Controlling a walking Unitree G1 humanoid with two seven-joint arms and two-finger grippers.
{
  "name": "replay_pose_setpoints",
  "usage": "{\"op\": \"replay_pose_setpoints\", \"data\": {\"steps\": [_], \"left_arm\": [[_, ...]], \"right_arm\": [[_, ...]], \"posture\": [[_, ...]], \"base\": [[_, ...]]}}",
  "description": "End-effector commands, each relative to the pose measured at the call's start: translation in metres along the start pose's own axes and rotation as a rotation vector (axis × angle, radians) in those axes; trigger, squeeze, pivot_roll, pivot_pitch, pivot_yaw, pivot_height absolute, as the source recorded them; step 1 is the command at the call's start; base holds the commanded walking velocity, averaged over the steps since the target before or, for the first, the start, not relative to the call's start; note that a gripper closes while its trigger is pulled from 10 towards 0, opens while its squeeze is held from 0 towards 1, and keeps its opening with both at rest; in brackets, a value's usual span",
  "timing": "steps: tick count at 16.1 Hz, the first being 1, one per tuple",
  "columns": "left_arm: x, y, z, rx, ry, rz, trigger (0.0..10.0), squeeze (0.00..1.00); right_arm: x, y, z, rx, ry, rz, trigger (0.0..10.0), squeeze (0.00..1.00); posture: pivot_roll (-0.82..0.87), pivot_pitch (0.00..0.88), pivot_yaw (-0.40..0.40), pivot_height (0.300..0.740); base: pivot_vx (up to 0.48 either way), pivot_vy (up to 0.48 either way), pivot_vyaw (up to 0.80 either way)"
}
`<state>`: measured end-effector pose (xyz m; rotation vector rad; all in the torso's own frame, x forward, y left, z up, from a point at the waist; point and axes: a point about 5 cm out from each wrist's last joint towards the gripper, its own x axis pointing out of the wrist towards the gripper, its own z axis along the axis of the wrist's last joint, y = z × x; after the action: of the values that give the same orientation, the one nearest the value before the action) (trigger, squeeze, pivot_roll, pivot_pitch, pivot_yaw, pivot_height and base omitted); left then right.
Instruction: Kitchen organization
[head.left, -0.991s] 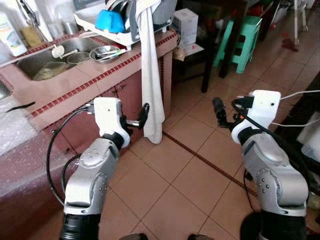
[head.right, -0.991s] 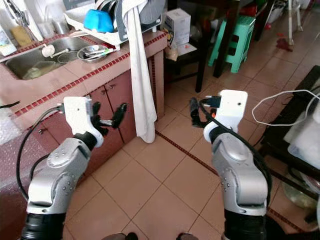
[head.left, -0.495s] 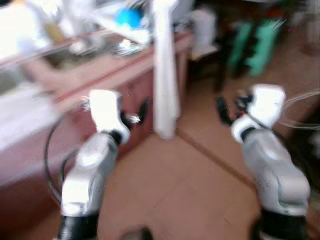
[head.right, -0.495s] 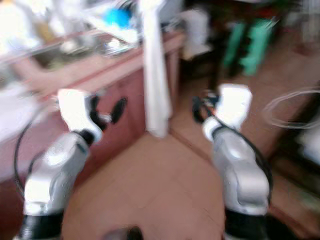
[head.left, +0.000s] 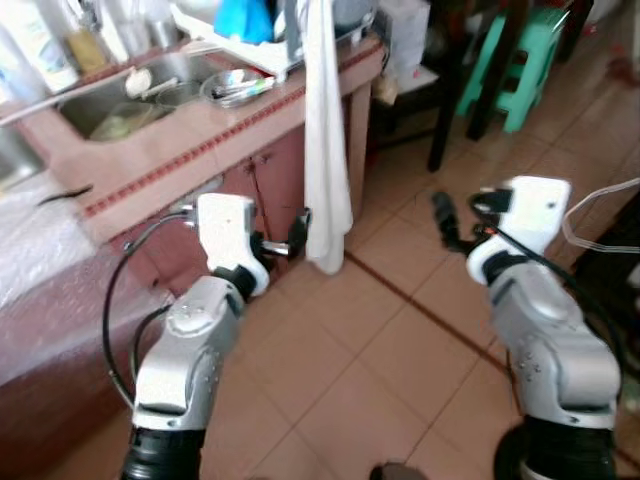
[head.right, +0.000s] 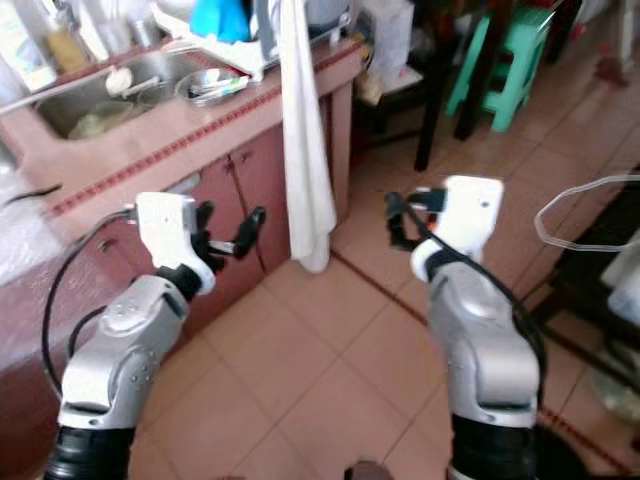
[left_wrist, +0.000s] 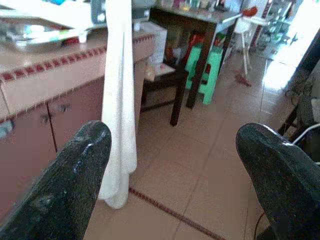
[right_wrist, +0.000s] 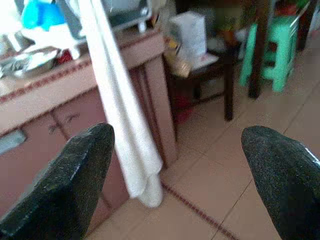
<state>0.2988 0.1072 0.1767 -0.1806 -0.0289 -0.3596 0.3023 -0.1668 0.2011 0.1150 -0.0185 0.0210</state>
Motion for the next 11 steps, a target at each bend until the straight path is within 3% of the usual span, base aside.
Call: {"op": "replay_pose_setpoints", "data": {"steps": [1,3,10,11], "left_arm": [[-0.0024,0.0068,0.0029,0.005,-0.004,0.006,10.0,0.0],[-0.0027,0.0063,0.0031,0.019,-0.002,-0.005,10.0,0.0],[-0.0039,0.0038,0.0012,0.023,0.01,-0.018,10.0,0.0],[-0.0039,0.0036,0.0011,0.022,0.01,-0.019,10.0,0.0]], "right_arm": [[0.0002,0.0092,-0.0001,0.012,-0.005,0.024,10.0,0.0],[0.0003,0.0103,-0.0008,0.016,-0.004,0.024,10.0,0.0],[-0.0004,0.0107,-0.0029,0.02,0.004,0.02,10.0,0.0],[-0.0004,0.0106,-0.0028,0.021,0.003,0.02,10.0,0.0]], "posture": [[-0.03,0.133,0.075,0.74],[-0.03,0.133,0.078,0.74],[-0.03,0.138,0.082,0.74],[-0.03,0.139,0.082,0.74]], "base": [[0.33,0.0,0.0],[0.368,0.0,0.0],[0.452,0.0,-0.77],[0.472,0.0,0.0]]}}
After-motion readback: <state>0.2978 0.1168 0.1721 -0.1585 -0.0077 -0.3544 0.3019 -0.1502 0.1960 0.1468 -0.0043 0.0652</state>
